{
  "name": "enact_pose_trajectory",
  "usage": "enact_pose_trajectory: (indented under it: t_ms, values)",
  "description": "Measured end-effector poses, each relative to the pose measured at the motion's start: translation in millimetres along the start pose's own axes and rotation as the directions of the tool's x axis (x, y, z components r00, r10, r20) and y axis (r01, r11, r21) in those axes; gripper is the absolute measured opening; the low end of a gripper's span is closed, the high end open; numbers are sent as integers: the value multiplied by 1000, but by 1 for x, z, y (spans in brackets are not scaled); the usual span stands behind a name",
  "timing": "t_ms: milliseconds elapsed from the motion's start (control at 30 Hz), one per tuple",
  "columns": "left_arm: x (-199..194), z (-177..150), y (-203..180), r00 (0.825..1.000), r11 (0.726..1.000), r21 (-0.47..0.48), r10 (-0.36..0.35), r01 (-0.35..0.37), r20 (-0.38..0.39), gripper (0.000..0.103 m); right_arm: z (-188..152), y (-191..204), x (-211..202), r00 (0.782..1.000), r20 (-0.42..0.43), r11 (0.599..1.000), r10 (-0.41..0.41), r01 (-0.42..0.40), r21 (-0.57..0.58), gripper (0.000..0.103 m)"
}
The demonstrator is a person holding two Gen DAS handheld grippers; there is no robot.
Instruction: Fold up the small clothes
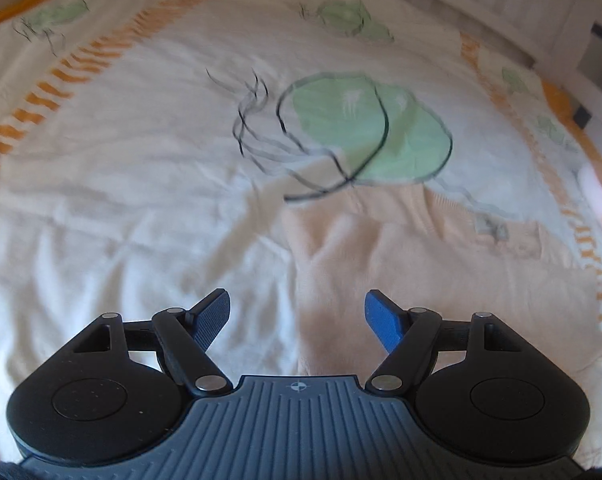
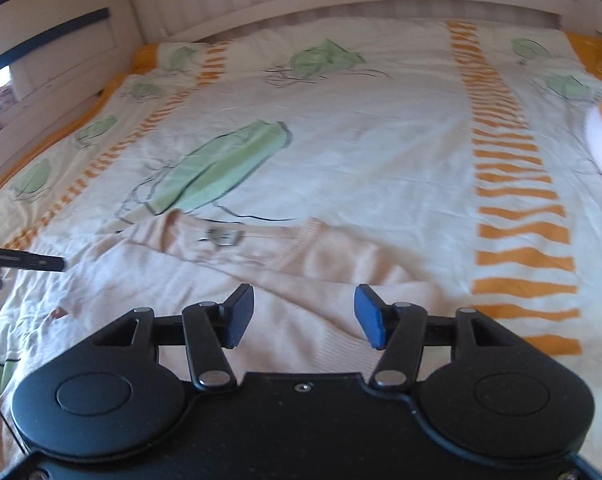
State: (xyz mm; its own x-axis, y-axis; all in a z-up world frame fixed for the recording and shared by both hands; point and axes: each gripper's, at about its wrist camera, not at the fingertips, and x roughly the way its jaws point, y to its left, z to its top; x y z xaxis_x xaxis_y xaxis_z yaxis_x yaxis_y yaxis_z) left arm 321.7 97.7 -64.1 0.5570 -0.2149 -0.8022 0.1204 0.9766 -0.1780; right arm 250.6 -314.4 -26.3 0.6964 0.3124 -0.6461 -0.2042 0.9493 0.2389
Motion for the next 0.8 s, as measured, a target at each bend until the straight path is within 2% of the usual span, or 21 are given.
enact_pose_trajectory:
  t_ms: [167, 333, 400, 433, 500, 533, 600, 633, 733, 800]
  values:
    - [17, -13, -1, 988, 993, 115, 56, -39, -142, 74, 5, 42, 16, 996, -40, 992, 80, -83, -96, 63]
    - [8, -19, -4, 970, 963, 265, 108, -49, -216, 78, 34, 102, 42, 983, -68, 960, 171, -182, -214, 67]
    - [-3, -15, 1, 975, 959, 273, 130, -77, -181, 78, 48, 129, 55, 975, -80, 936, 210, -224, -272, 72]
    - [-11, -10, 8, 982, 969, 236, 111, -73, -150, 78, 55, 145, 64, 970, -89, 919, 228, -244, -309, 72]
    - [-32, 6, 27, 996, 991, 109, 78, -73, -47, 78, 65, 173, 82, 960, -117, 889, 256, -281, -361, 72]
    - [-43, 13, 39, 997, 996, 38, 78, -79, 17, 78, 68, 185, 92, 954, -131, 876, 269, -299, -377, 72]
    - [-60, 25, 62, 986, 988, -114, 116, -103, 120, 78, 75, 204, 113, 942, -159, 855, 296, -336, -396, 72]
    - [-66, 27, 71, 980, 981, -159, 137, -113, 147, 78, 76, 214, 124, 936, -173, 843, 308, -352, -406, 72]
    - [-76, 31, 82, 964, 970, -189, 190, -154, 187, 78, 78, 236, 155, 931, -202, 810, 303, -363, -461, 72]
    - [-79, 31, 81, 961, 971, -174, 198, -165, 195, 78, 76, 249, 173, 930, -229, 779, 289, -367, -508, 70]
